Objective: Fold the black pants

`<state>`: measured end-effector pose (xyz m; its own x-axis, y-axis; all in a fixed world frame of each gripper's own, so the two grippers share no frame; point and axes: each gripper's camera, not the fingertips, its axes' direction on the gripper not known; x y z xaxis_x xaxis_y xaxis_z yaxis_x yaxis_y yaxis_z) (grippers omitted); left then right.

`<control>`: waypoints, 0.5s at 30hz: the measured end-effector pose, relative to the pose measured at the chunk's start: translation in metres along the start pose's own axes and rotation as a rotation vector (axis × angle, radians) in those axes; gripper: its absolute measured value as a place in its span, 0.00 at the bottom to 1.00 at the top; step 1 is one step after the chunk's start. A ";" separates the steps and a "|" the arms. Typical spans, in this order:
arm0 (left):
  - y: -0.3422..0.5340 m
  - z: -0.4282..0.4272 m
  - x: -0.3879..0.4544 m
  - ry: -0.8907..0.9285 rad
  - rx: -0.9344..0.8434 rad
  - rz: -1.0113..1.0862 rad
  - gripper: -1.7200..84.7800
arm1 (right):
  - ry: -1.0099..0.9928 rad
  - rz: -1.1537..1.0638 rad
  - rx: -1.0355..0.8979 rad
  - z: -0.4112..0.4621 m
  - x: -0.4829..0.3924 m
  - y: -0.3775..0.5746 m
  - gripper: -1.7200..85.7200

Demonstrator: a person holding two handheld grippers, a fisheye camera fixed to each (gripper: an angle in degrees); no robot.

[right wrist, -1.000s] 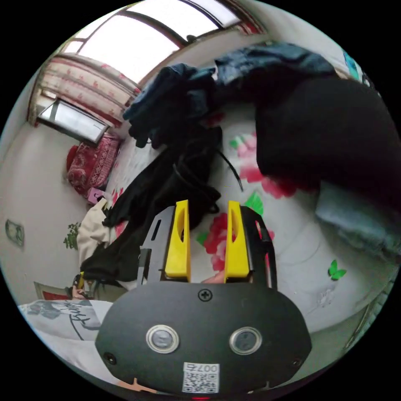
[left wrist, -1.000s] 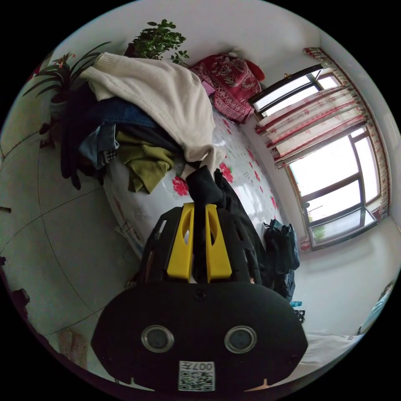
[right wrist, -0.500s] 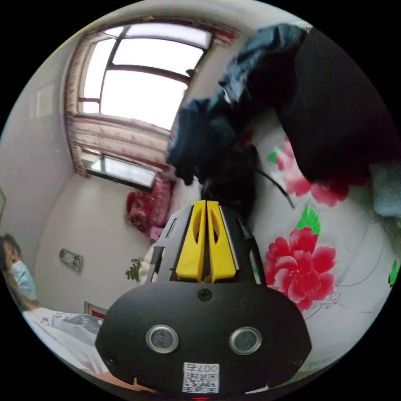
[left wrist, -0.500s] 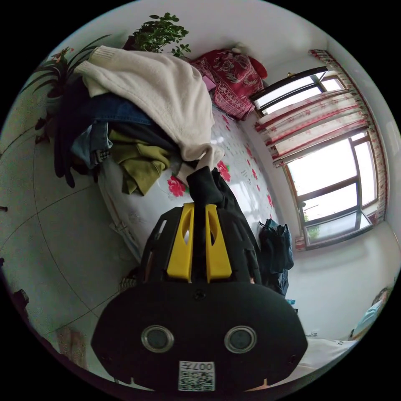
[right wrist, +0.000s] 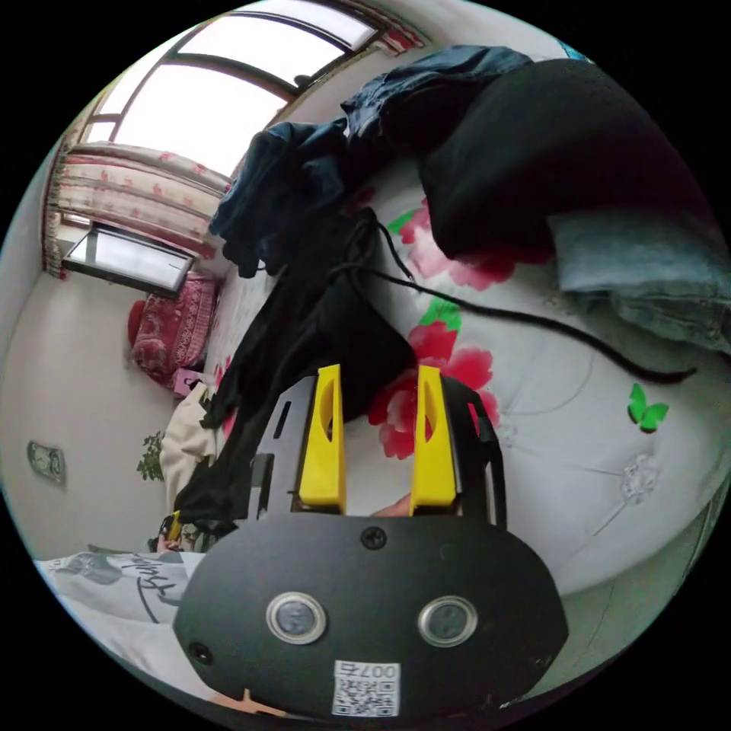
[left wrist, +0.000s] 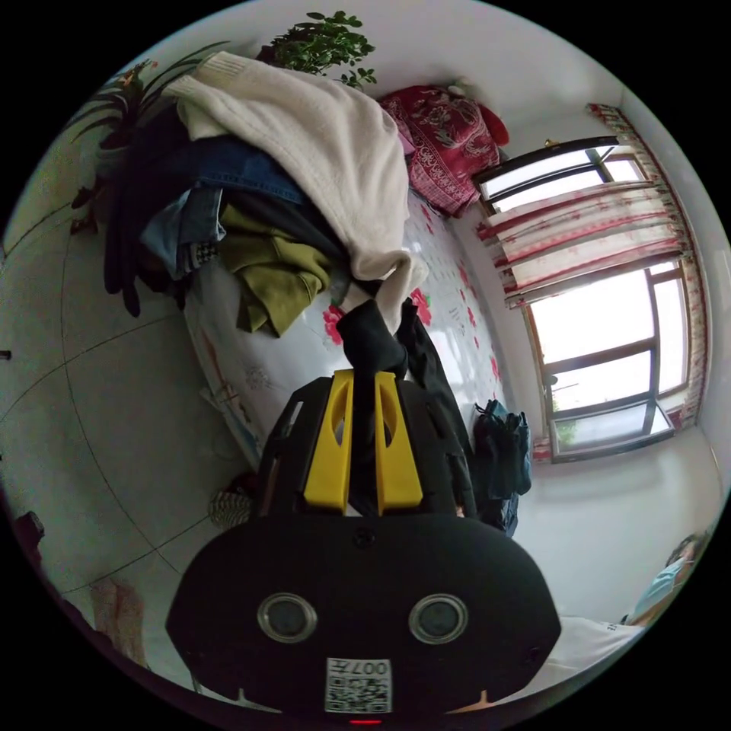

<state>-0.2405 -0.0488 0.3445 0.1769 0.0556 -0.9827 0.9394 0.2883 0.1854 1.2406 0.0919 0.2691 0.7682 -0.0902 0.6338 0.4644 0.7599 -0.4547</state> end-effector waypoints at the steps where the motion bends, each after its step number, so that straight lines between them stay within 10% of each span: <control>1: -0.003 0.000 0.001 -0.002 -0.006 0.002 0.07 | -0.013 -0.001 0.001 0.012 -0.003 0.001 0.10; 9: -0.019 -0.022 0.030 0.050 -0.020 0.102 0.07 | -0.193 -0.060 0.104 -0.056 -0.041 -0.029 0.06; 15: 0.000 0.003 0.001 0.025 -0.168 0.063 0.07 | 0.292 -0.227 0.070 -0.131 -0.086 -0.015 0.09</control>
<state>-0.2392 -0.0513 0.3434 0.2246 0.1022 -0.9691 0.8639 0.4392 0.2465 1.2253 0.0040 0.1395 0.7470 -0.4339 0.5037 0.6141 0.7407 -0.2727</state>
